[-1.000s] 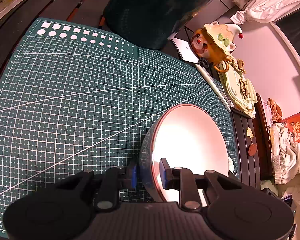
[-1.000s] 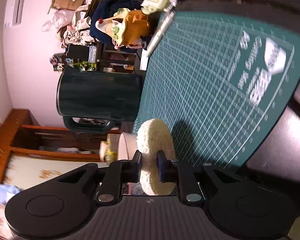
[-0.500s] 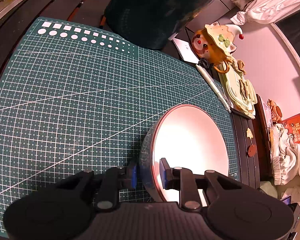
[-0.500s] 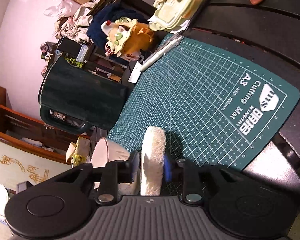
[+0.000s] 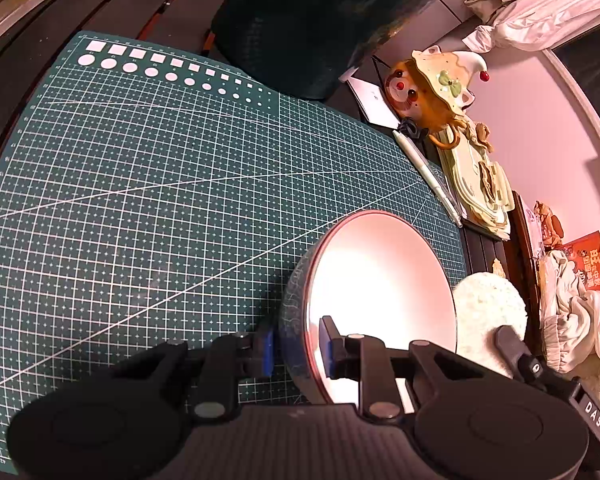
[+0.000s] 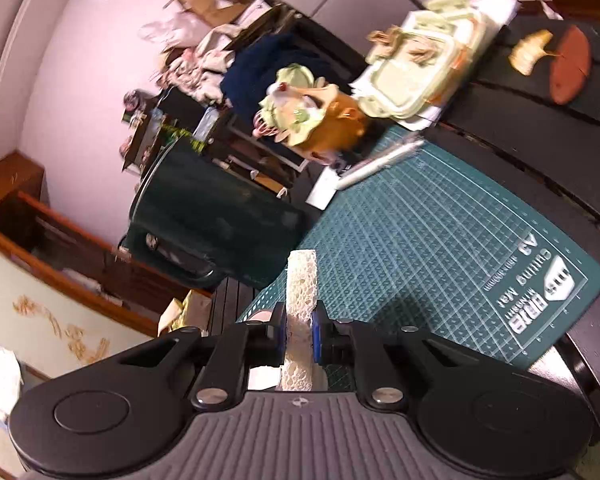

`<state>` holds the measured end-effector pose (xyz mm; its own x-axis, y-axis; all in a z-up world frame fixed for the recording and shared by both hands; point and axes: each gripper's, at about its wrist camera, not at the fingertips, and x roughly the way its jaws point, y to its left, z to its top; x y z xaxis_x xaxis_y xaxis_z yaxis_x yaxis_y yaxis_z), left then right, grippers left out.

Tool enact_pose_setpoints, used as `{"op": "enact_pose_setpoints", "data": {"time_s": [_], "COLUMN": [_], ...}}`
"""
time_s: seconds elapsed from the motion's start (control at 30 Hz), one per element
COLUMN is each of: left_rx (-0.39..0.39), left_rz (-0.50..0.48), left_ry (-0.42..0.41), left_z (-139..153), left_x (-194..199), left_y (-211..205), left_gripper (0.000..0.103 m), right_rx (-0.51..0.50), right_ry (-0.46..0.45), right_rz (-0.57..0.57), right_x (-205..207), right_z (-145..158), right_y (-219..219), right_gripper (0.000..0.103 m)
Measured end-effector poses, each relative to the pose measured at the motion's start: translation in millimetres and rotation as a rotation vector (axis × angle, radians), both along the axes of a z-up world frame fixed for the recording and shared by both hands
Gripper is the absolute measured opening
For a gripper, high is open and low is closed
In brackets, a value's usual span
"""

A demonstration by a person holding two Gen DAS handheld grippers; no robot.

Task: Clean bowl
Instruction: 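Bring the sponge back and scrub the bowl's outer wall with the right tool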

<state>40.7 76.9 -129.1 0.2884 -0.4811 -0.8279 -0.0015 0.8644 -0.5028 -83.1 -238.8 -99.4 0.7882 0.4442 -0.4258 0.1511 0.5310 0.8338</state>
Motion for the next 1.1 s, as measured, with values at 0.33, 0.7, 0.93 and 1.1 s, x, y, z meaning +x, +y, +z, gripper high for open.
{"op": "enact_pose_setpoints", "data": {"time_s": [0.33, 0.7, 0.93, 1.1], "left_rx": [-0.002, 0.000, -0.001, -0.002], "left_rz": [-0.001, -0.003, -0.004, -0.004], "left_ry": [0.002, 0.001, -0.001, -0.003], "left_z": [-1, -1, -1, -1], "left_x": [1, 1, -4, -4], "left_y": [1, 0, 1, 1], "left_gripper": [0.022, 0.022, 0.022, 0.022], "right_rx": [0.172, 0.224, 0.218, 0.263], "right_ry": [0.039, 0.102, 0.049, 0.146], "right_rz": [-0.018, -0.007, -0.015, 0.001], "right_x": [-1, -4, -4, -4], "right_z": [-14, -30, -19, -46], "right_y": [-10, -5, -8, 0], "right_gripper": [0.012, 0.012, 0.012, 0.012]}}
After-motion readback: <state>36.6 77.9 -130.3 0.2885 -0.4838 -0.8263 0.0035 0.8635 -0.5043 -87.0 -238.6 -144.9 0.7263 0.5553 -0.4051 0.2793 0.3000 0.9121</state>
